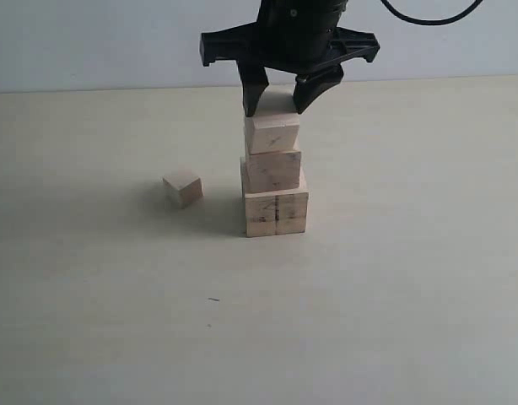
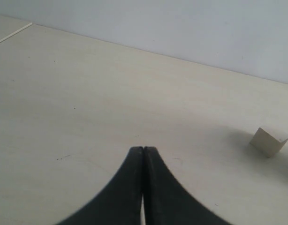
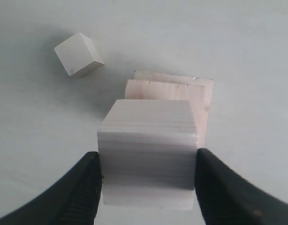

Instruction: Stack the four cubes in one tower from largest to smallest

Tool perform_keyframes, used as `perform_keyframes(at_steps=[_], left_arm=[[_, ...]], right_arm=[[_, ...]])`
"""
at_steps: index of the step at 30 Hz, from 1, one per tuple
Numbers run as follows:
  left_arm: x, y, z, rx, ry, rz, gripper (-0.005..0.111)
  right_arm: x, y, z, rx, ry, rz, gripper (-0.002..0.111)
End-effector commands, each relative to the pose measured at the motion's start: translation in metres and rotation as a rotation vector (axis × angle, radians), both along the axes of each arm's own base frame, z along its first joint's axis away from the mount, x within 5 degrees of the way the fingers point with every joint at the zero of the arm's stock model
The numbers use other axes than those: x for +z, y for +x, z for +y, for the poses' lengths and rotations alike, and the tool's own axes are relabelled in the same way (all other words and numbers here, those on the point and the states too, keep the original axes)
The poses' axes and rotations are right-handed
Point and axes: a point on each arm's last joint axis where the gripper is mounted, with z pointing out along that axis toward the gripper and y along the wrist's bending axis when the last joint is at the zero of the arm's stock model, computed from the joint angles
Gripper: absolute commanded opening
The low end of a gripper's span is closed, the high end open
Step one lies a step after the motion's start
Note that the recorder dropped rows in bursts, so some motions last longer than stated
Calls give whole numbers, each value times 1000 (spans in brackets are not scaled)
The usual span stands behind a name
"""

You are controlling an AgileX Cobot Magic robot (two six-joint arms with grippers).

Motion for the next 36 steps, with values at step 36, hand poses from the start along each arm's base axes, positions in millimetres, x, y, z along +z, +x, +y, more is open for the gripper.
perform_keyframes(at_steps=[36], left_arm=[[2,0,0,-9,8,-16,0]], right_arm=[[-6,7,2,-1,-1,-38,68]])
